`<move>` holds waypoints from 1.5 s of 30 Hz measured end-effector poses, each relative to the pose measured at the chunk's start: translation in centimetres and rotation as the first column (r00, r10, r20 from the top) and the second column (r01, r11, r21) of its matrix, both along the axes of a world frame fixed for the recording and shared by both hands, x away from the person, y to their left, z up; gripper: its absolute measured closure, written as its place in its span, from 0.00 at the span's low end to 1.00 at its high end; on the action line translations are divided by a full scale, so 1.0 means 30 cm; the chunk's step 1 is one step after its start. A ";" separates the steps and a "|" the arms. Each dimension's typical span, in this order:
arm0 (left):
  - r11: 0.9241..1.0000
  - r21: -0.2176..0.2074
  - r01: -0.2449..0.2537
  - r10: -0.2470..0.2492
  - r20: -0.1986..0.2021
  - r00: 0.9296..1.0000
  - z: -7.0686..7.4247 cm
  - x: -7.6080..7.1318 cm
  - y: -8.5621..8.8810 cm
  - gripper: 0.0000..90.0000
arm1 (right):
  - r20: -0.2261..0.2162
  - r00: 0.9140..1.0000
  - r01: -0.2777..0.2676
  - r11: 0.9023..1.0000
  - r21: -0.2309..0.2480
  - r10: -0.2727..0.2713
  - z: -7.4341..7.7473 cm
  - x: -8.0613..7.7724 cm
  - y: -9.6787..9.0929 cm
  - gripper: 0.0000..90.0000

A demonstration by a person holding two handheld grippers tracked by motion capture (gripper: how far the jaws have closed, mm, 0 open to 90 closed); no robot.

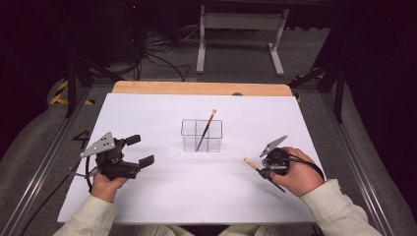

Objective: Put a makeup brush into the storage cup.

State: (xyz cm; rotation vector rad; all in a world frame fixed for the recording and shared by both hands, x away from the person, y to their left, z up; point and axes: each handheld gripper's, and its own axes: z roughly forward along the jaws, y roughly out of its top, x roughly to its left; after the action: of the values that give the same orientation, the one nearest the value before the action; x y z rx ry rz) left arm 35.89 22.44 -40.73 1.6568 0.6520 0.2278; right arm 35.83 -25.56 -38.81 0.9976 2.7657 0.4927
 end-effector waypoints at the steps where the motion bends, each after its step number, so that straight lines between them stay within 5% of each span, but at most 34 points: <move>1: 1.000 -0.001 0.000 0.000 0.002 1.000 -0.001 -0.001 0.001 0.02 | 0.013 1.000 0.001 1.000 0.013 -0.001 0.008 0.001 0.001 0.93; 10: 1.000 -0.004 -0.005 0.005 0.004 1.000 -0.006 -0.006 0.011 0.02 | 0.123 0.992 -0.042 0.992 0.123 0.027 0.075 0.009 0.010 0.93; 22: 1.000 -0.007 -0.006 0.006 -0.003 1.000 -0.008 -0.007 0.015 0.02 | 0.194 0.981 -0.070 0.974 0.217 0.028 0.107 0.016 0.018 0.93; 28: 1.000 -0.009 -0.006 0.006 -0.001 1.000 -0.010 -0.006 0.018 0.02 | 0.287 0.958 -0.110 0.941 0.319 0.014 0.138 0.016 0.018 0.93; 30: 1.000 -0.009 -0.006 0.006 0.000 1.000 -0.010 -0.006 0.018 0.02 | 0.295 0.956 -0.112 0.939 0.326 0.012 0.141 0.015 0.018 0.93; 33: 1.000 -0.010 -0.004 0.004 0.002 1.000 -0.011 -0.007 0.018 0.02 | 0.339 0.941 -0.134 0.920 0.369 0.001 0.155 0.015 0.016 0.93; 34: 1.000 -0.011 -0.003 0.003 0.003 1.000 -0.011 -0.008 0.018 0.02 | 0.369 0.930 -0.149 0.909 0.388 -0.005 0.161 0.017 0.012 0.93; 37: 1.000 -0.015 -0.005 0.006 0.005 1.000 -0.011 -0.008 0.019 0.02 | 0.389 0.921 -0.157 0.899 0.410 -0.017 0.165 0.019 0.009 0.93; 39: 1.000 -0.016 -0.006 0.006 0.004 1.000 -0.012 -0.008 0.020 0.02 | 0.420 0.907 -0.173 0.877 0.448 -0.035 0.172 0.021 0.006 0.93; 41: 1.000 -0.015 -0.004 0.004 0.005 1.000 -0.013 -0.007 0.020 0.01 | 0.429 0.902 -0.176 0.871 0.458 -0.043 0.175 0.022 0.005 0.93; 43: 1.000 -0.015 -0.002 0.002 0.007 1.000 -0.013 -0.006 0.019 0.02 | 0.452 0.890 -0.191 0.855 0.483 -0.056 0.182 0.025 0.004 0.93; 45: 1.000 -0.015 -0.001 0.001 0.007 1.000 -0.013 -0.006 0.019 0.01 | 0.478 0.876 -0.214 0.832 0.513 -0.070 0.190 0.029 0.004 0.93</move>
State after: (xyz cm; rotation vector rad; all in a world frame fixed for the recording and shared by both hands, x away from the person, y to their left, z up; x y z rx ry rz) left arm 35.70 23.01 -41.12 1.6407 0.6473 0.2289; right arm 36.69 -25.44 -33.10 0.7129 2.2399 1.4081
